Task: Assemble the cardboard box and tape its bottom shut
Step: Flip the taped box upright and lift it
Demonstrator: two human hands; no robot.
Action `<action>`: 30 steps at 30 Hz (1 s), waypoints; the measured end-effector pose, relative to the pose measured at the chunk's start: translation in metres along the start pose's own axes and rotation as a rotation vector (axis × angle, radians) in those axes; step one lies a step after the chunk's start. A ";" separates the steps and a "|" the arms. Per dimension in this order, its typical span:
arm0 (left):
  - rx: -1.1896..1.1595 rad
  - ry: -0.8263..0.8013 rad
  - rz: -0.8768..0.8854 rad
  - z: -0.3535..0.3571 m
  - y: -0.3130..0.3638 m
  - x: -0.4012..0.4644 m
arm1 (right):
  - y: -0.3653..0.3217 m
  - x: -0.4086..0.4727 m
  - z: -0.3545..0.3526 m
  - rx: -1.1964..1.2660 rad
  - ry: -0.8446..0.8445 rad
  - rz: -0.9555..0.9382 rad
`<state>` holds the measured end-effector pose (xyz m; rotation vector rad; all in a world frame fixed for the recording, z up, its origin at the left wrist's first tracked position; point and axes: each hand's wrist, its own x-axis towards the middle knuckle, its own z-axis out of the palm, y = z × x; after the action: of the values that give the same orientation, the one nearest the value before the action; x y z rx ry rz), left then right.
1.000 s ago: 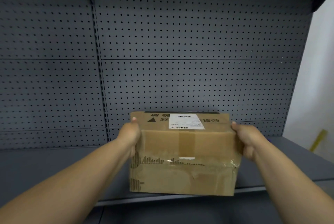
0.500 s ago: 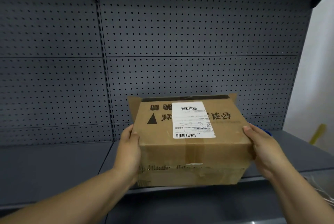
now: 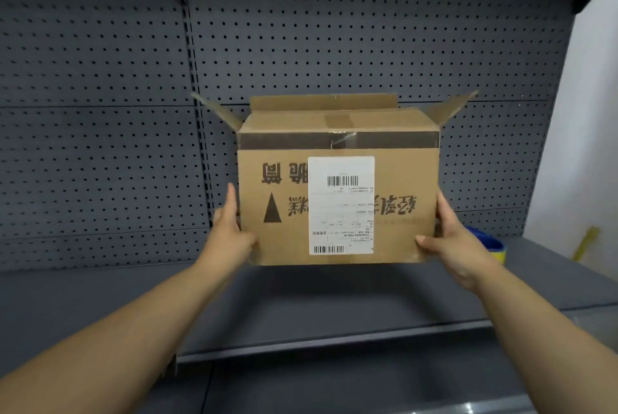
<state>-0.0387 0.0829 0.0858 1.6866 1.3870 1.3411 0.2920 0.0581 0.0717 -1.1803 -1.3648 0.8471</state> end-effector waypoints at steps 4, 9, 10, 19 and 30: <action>-0.291 0.083 -0.105 0.010 -0.005 0.006 | 0.005 0.020 0.007 -0.049 0.097 0.019; -0.539 0.077 -0.214 0.014 -0.005 0.001 | 0.013 0.027 0.022 0.276 0.203 0.139; -0.546 0.074 -0.225 0.014 -0.010 0.002 | 0.016 0.027 0.025 0.383 0.215 0.169; -0.576 0.086 -0.353 0.028 -0.042 0.004 | 0.045 0.038 0.039 0.449 0.266 0.359; -0.446 0.064 -0.436 0.034 -0.079 0.011 | 0.045 0.034 0.051 0.402 0.276 0.430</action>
<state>-0.0367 0.1222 0.0087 0.9917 1.2753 1.3290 0.2533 0.1086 0.0304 -1.2296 -0.6815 1.1488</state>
